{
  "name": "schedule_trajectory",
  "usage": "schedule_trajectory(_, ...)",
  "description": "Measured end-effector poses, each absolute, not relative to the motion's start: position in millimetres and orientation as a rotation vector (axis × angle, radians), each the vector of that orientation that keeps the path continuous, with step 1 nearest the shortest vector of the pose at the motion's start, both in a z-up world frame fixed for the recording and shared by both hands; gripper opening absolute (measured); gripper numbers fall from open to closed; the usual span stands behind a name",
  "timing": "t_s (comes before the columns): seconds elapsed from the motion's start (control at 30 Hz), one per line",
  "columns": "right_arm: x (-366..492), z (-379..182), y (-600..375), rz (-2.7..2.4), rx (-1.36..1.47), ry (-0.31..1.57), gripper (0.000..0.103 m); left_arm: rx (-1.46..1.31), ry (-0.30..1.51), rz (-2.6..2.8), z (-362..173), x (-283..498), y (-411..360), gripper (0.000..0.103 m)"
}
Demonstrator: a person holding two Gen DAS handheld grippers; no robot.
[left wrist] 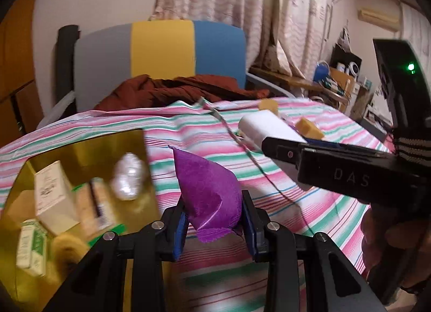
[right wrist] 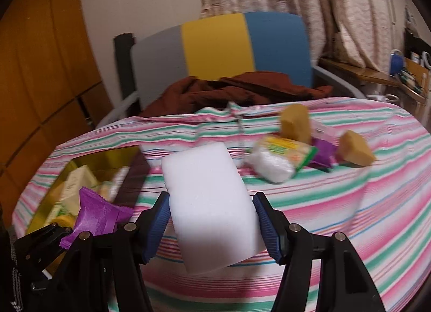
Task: Organize objects
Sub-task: 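Carry the purple sachet and white sponge into the gold tray and release both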
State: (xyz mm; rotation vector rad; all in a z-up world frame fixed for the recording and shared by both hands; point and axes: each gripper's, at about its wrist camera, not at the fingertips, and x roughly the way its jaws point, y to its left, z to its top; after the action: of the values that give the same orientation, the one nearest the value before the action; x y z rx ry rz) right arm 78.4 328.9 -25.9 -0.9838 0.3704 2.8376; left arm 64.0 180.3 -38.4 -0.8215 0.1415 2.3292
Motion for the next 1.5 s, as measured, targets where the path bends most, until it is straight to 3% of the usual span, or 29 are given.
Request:
schedule_trajectory(0.37,45,-17,249,3.028,-1.115,0.312,0.063,-0.833,-0.008,2.51,-22,45,88,0.036)
schedule_trajectory(0.87,-79,-38,183,3.047,-1.371,0.141,0.068,-1.116,-0.078,2.535,-62,2,9,0.037)
schedule_trajectory(0.9,-85,-40,182,3.033,-1.398,0.132,0.068,-1.132,-0.074,2.528,-64,0,9,0.039)
schedule_trajectory(0.97,-92,-40,180,2.993,-1.408,0.092,0.068,-1.164,-0.083,2.501,-67,-1,8,0.055)
schedule_trajectory(1.03,-88,-35,182,2.997,-1.363,0.07,0.071,-1.159,-0.123,2.515,-64,2,3,0.094)
schedule_trajectory(1.07,-84,-32,184,3.011,-1.327,0.06,0.073,-1.143,-0.15,2.527,-61,4,1,0.099)
schedule_trajectory(1.33,-70,-21,199,3.013,-1.277,0.104,0.076,-1.058,-0.267,2.605,-43,14,-9,0.101)
schedule_trajectory(1.5,-51,-18,215,3.033,-1.267,0.257,0.076,-1.014,-0.247,2.64,-34,17,0,0.103)
